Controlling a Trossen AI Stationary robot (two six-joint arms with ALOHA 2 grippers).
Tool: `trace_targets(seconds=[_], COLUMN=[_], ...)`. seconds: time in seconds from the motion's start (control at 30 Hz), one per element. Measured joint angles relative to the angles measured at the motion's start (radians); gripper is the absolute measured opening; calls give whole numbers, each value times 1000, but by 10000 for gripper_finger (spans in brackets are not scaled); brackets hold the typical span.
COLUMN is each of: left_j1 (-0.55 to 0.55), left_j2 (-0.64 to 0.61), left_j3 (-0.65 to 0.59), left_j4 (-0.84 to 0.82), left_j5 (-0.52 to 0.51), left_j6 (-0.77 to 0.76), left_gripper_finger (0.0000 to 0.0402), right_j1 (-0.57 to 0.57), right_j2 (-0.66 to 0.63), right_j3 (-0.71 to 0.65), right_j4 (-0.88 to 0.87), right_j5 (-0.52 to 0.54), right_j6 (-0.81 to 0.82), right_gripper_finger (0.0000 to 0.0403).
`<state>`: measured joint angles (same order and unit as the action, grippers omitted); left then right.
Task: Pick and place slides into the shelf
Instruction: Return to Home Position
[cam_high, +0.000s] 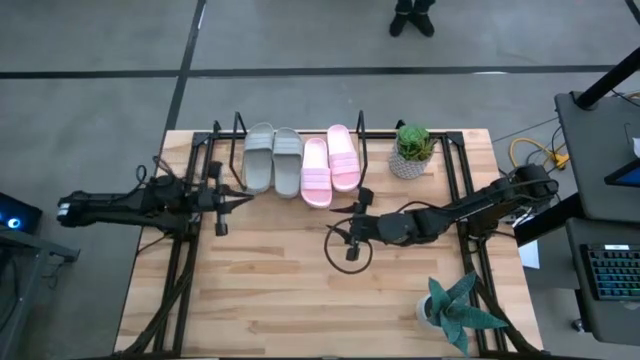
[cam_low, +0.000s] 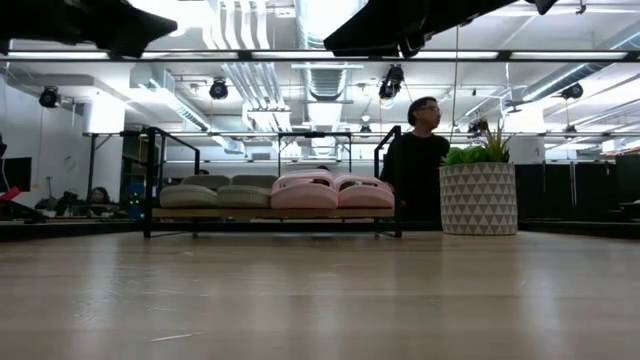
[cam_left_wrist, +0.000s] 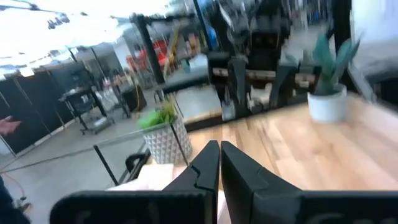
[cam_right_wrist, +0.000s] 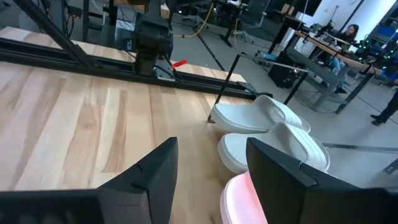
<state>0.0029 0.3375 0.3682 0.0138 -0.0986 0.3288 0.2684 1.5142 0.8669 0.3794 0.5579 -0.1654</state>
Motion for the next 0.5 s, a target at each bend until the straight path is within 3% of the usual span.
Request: trace_targets(seconds=[0.23, 0.5], left_j1=[0, 0], left_j2=[-179, -313], left_j3=[-119, -149], left_j4=[-22, -180], left_j5=[38, 38], left_j6=[-88, -166], left_gripper_finger=[0, 0], right_j1=[0, 0], right_j2=[-1, -1], right_j3=[2, -3], right_j4=[0, 20], right_j5=[0, 1], right_j6=[-1, 3], right_gripper_finger=[182, 182])
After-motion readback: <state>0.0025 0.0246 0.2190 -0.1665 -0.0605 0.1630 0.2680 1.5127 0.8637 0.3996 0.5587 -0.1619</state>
